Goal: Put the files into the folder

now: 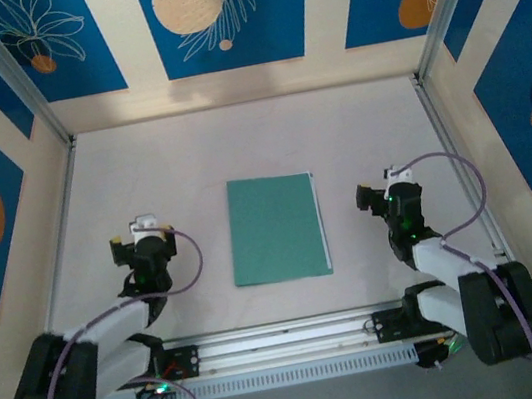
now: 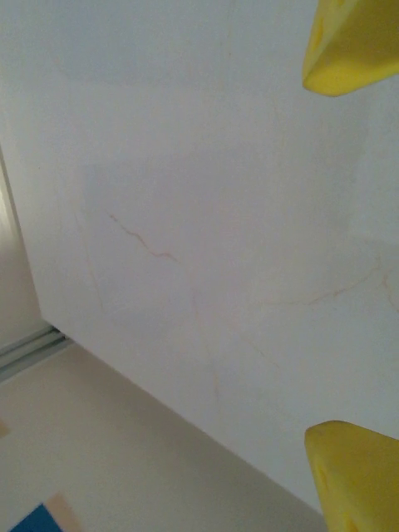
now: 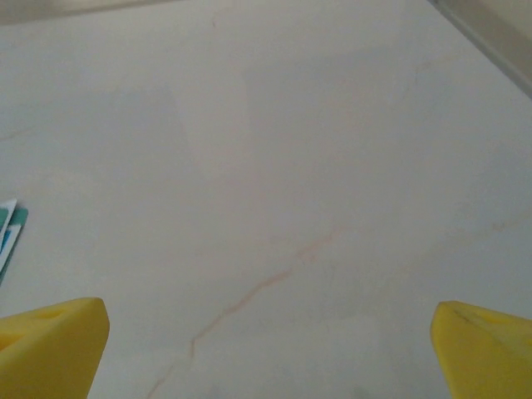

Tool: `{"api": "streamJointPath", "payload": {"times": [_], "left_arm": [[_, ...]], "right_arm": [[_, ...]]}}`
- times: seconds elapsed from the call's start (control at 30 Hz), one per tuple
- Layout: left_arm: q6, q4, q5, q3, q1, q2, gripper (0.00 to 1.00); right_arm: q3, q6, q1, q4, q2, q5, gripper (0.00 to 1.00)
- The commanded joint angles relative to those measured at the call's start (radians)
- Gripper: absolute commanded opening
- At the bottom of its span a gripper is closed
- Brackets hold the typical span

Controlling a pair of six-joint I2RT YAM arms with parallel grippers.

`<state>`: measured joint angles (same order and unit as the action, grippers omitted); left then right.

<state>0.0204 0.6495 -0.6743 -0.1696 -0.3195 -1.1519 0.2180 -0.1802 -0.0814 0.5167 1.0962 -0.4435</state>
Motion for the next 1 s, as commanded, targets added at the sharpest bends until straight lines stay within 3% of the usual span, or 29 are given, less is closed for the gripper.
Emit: {"api": "streamJointPath", "payload": {"times": [0.0, 0.17, 0.27, 0.33, 0.43, 0.5, 0.77, 0.97], "left_arm": [[0.045, 0.361, 0.12, -0.007, 0.033, -0.117, 1.0], [0.083, 0.509, 0.158, -0.039, 0.076, -0.282, 1.0], [0.077, 0.741, 0.213, -0.001, 0.116, -0.408, 1.0], [0.062, 0.648, 0.261, -0.003, 0.119, -0.359, 1.0], [0.086, 0.661, 0.374, -0.03, 0.131, -0.445, 1.0], [0.095, 0.722, 0.363, -0.029, 0.132, -0.472, 1.0], [0.001, 0.415, 0.41, -0.14, 0.207, -0.411, 1.0], [0.01, 0.387, 0.428, -0.156, 0.208, -0.414, 1.0]], "right_arm": [[0.017, 0.077, 0.014, 0.196, 0.051, 0.057, 0.99], [0.022, 0.066, 0.034, 0.214, 0.071, 0.07, 0.99], [0.021, 0.076, 0.038, 0.224, 0.075, 0.115, 0.99], [0.024, 0.077, 0.05, 0.23, 0.084, 0.159, 0.99], [0.02, 0.054, 0.058, 0.275, 0.106, 0.197, 0.99], [0.025, 0.061, 0.05, 0.298, 0.13, 0.201, 0.99], [0.049, 0.081, 0.037, 0.468, 0.314, 0.209, 0.99], [0.073, 0.13, -0.013, 0.532, 0.422, 0.174, 0.99]]}}
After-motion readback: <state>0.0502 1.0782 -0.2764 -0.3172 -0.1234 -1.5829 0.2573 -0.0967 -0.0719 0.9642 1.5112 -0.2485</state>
